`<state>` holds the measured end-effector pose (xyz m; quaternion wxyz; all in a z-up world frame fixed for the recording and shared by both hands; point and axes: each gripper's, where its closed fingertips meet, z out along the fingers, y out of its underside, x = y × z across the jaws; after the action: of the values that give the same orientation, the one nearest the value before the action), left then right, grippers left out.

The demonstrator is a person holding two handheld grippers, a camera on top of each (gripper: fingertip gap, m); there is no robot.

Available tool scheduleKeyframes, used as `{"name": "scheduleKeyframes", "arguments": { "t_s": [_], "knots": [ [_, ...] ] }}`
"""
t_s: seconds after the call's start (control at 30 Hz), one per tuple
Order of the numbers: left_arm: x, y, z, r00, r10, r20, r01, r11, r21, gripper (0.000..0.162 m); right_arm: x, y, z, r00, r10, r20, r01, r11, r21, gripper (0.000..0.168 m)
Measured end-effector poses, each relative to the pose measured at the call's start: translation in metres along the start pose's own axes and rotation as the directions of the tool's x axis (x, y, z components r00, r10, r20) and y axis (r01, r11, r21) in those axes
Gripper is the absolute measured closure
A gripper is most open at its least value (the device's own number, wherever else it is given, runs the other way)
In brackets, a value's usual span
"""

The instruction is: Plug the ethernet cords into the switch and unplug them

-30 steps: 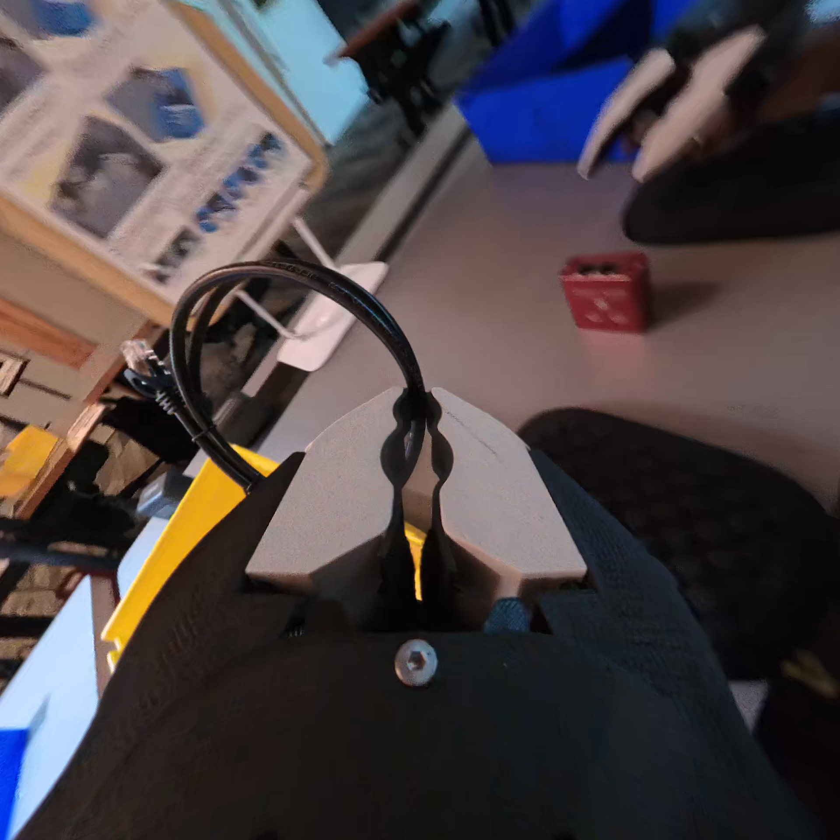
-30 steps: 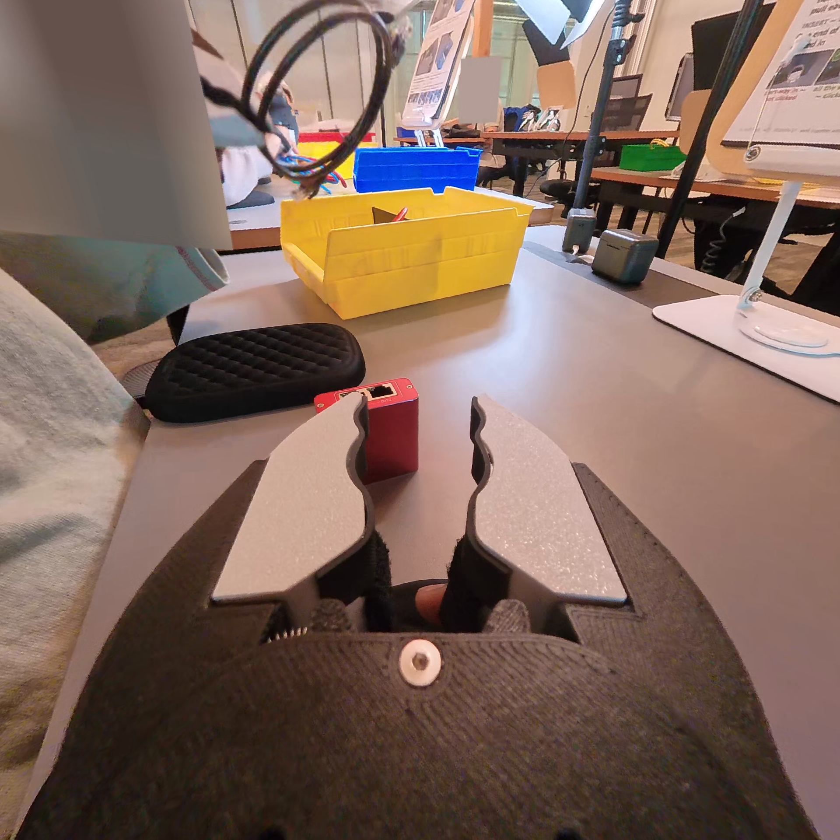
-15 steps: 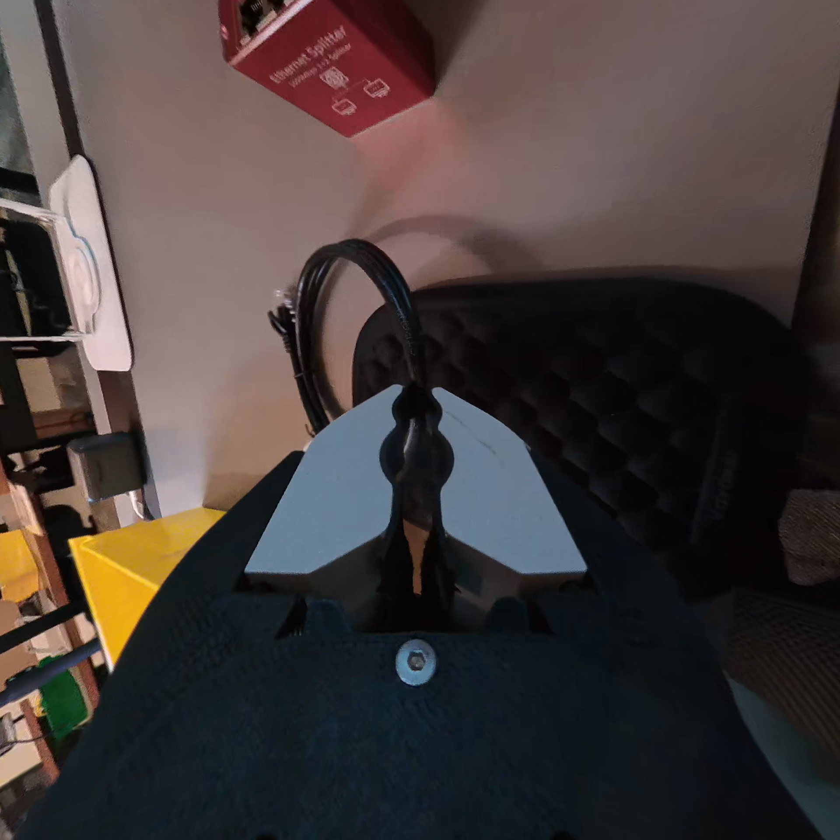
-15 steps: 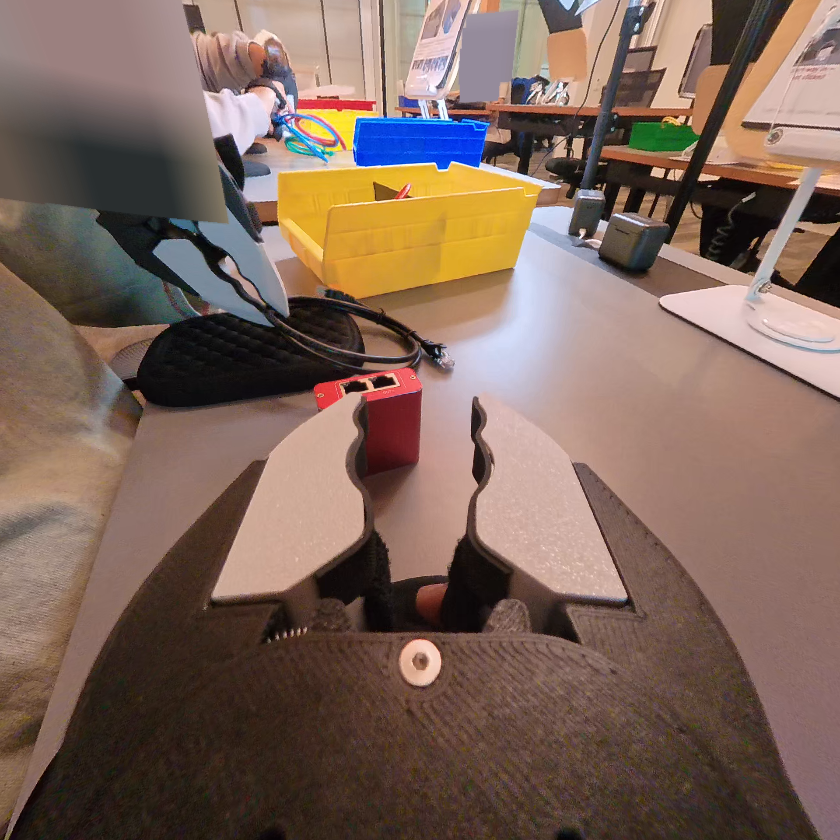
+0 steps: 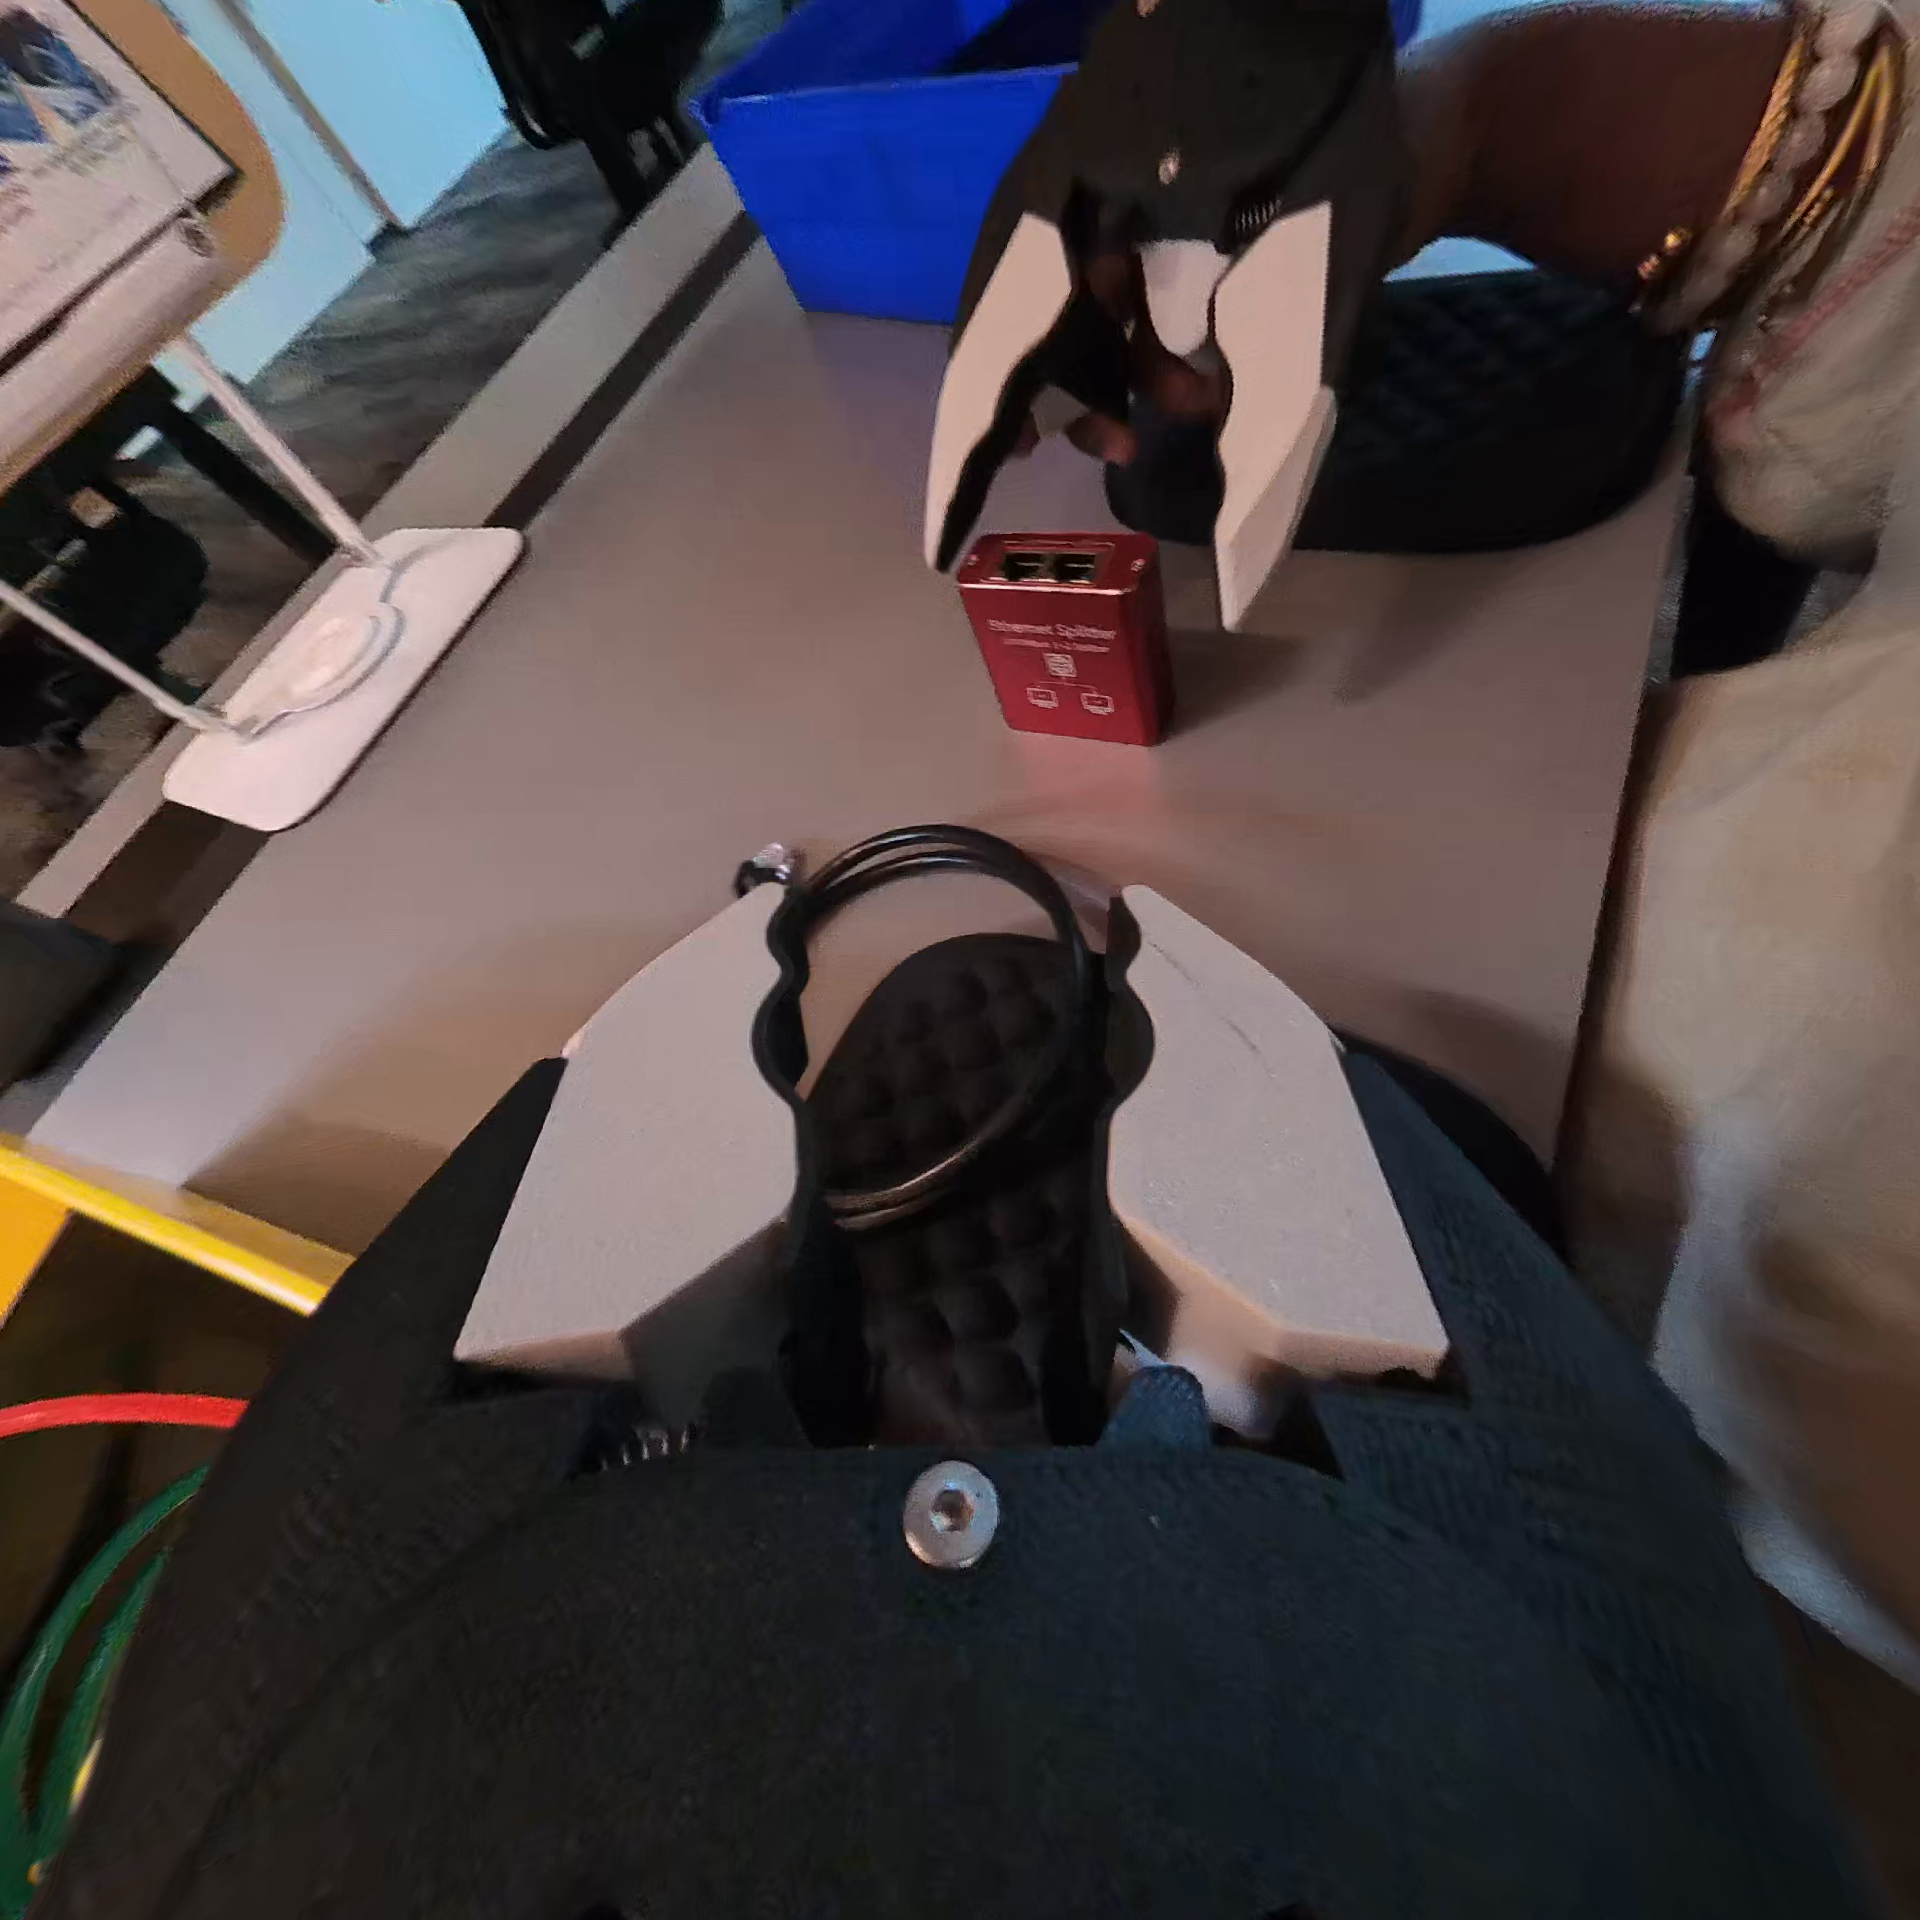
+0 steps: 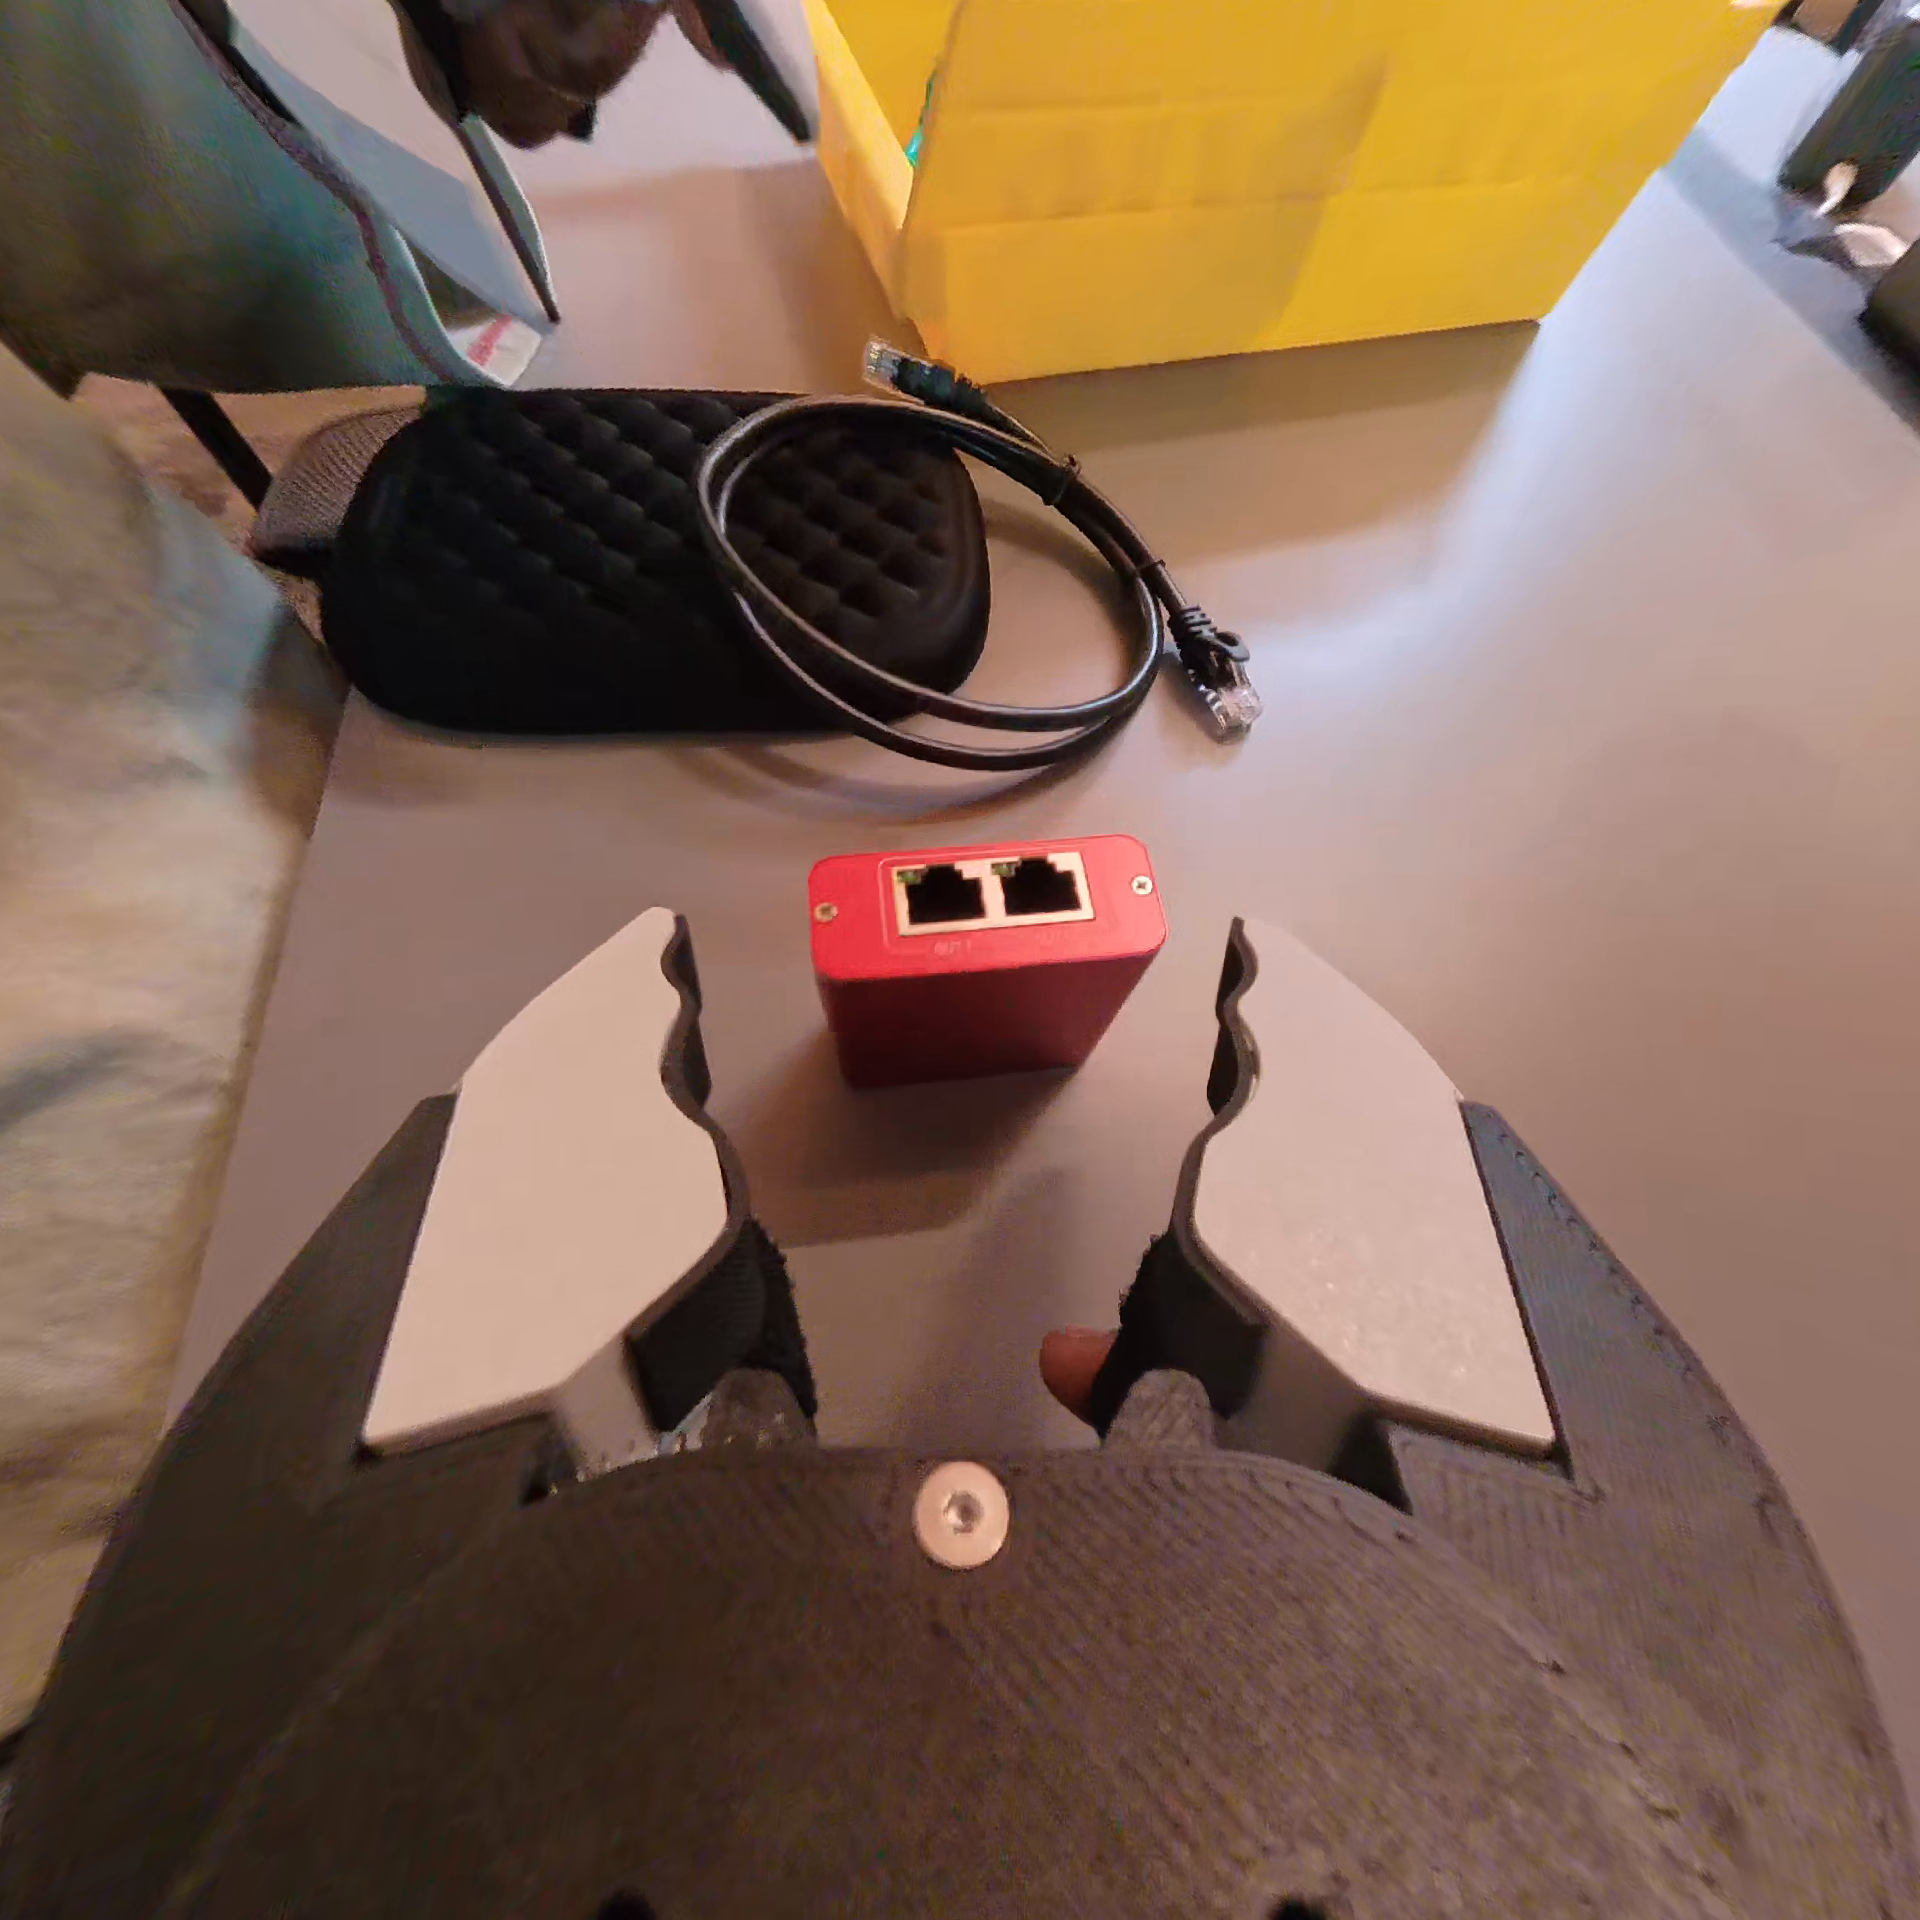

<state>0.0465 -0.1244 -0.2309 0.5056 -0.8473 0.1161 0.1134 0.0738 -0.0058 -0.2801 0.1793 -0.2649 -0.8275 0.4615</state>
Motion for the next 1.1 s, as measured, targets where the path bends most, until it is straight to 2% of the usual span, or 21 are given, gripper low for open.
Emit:
{"name": "scheduleKeyframes", "arguments": {
  "t_s": [0.1,0.2,0.43,0.63,0.77,0.9,0.97,1.1],
  "knots": [
    [-0.004,-0.002,-0.002,1.0,0.011,0.023,-0.012,1.0,0.019,0.107,0.003,0.002,0.01,1.0,-0.007,0.021,0.008,0.999,-0.043,0.077],
    [-0.003,0.003,0.0,1.0,0.021,0.02,-0.021,1.0,0.008,0.107,0.004,-0.002,0.014,0.999,-0.035,0.042,0.036,0.998,-0.043,0.098],
    [-0.001,0.008,0.002,1.0,0.026,0.01,-0.026,1.0,-0.011,0.109,0.018,0.012,-0.007,0.998,-0.056,-0.028,0.052,0.992,-0.117,0.098],
    [0.0,0.007,0.005,1.0,-0.007,-0.015,0.006,1.0,-0.01,0.111,0.022,0.031,-0.036,0.999,0.016,-0.038,-0.021,0.99,-0.137,0.098],
    [-0.001,0.009,0.009,0.998,-0.054,-0.036,0.053,0.998,-0.035,0.112,0.019,0.034,-0.042,1.0,0.024,-0.018,-0.026,0.995,-0.092,0.098],
    [-0.015,0.026,0.02,0.986,-0.164,-0.023,0.158,0.972,-0.172,0.112,0.018,0.033,-0.043,0.999,0.046,-0.013,-0.047,0.997,-0.063,0.097],
    [-0.024,0.029,0.027,0.985,-0.174,0.006,0.171,0.962,-0.211,0.112,0.02,0.028,-0.045,0.996,0.087,-0.022,-0.087,0.996,-0.031,0.086],
    [-0.04,0.023,0.047,0.981,-0.191,0.019,0.191,0.956,-0.223,0.111,0.018,0.017,-0.054,0.996,0.072,-0.05,-0.071,0.997,0.031,0.079]
  ]
}}
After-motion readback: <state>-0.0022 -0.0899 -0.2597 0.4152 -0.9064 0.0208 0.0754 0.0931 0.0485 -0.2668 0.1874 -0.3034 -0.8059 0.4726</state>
